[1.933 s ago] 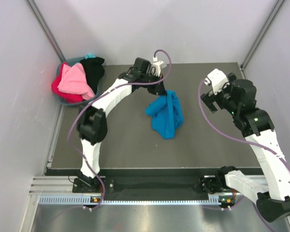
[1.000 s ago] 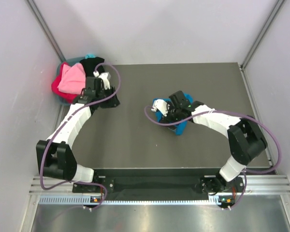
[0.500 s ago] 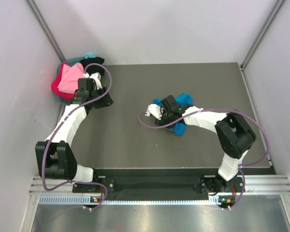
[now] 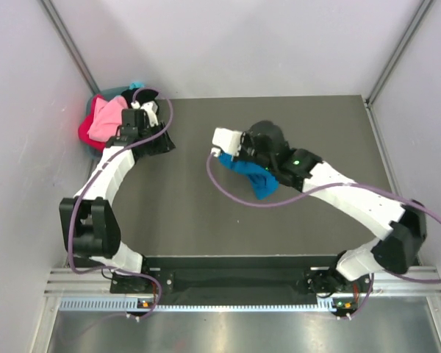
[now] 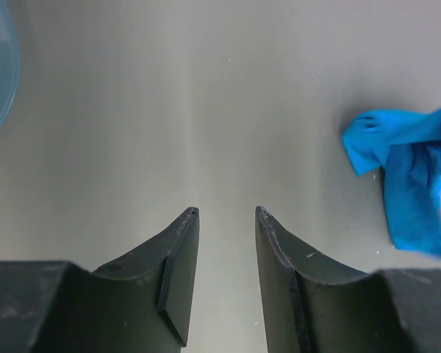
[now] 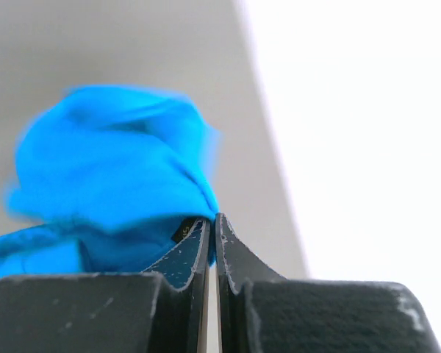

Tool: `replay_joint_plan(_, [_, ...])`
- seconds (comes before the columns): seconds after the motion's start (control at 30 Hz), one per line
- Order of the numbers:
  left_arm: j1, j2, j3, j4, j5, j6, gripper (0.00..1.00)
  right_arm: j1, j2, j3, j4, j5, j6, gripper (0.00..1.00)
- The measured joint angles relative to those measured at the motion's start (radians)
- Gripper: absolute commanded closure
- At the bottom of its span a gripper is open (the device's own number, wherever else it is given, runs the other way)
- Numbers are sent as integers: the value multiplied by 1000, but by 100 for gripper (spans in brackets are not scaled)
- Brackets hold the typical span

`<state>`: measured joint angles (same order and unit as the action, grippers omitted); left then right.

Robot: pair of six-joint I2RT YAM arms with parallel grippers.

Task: Fold and stack the t-shirts
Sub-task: Flatten the tshirt out

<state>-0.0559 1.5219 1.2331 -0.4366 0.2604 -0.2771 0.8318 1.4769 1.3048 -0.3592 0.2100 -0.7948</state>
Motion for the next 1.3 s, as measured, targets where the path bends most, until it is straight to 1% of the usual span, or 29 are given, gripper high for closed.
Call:
replay_joint_plan(0.13, [0, 71, 56, 9, 12, 11, 59, 39, -120, 135, 68, 39, -111, 100])
replay_joint_plan(0.23, [0, 107, 95, 10, 13, 20, 59, 31, -177, 171, 128, 84, -179, 100])
replay_joint_plan(0.3, [0, 124, 121, 11, 13, 24, 60, -3, -203, 175, 147, 100, -207, 100])
replay_joint_plan(0.33, [0, 127, 128, 11, 13, 26, 62, -32, -209, 174, 150, 104, -211, 100])
replay_joint_plan(0.4, [0, 129, 148, 10, 25, 33, 64, -134, -210, 157, 157, 105, -211, 100])
replay_joint_plan(0.47, [-3, 129, 166, 6, 53, 46, 67, -256, -208, 107, 160, 102, -203, 100])
replay_joint_plan(0.57, [-28, 132, 205, -13, 115, 98, 70, -451, -182, -16, 165, 86, -193, 100])
replay_joint_plan(0.67, [-121, 163, 266, -65, 166, 183, 71, -590, -128, -142, 149, 73, -189, 100])
replay_joint_plan(0.77, [-249, 239, 329, -109, 212, 248, 71, -662, -71, -208, 106, 58, -176, 100])
replay_joint_plan(0.83, [-317, 301, 346, -124, 251, 259, 73, -682, -50, -212, 94, 54, -161, 100])
replay_joint_plan(0.87, [-334, 328, 354, -135, 264, 262, 74, -688, -47, -211, 93, 52, -151, 100])
replay_joint_plan(1.0, [-355, 460, 391, -179, 297, 264, 73, -696, -46, -188, 82, 42, -109, 100])
replay_joint_plan(1.03, [-356, 489, 403, -188, 302, 265, 71, -697, -46, -180, 82, 39, -99, 100])
replay_joint_plan(1.1, [-357, 534, 426, -209, 312, 273, 69, -698, -46, -174, 83, 32, -83, 100])
replay_joint_plan(1.13, [-360, 552, 435, -220, 319, 276, 63, -698, -46, -174, 81, 28, -74, 100])
replay_joint_plan(1.17, [-364, 565, 442, -227, 327, 281, 61, -698, -45, -174, 80, 24, -66, 100])
replay_joint_plan(1.27, [-389, 586, 447, -240, 343, 288, 54, -698, -45, -174, 74, 19, -47, 100])
replay_joint_plan(1.3, [-401, 590, 448, -243, 349, 291, 54, -698, -45, -174, 74, 16, -41, 100])
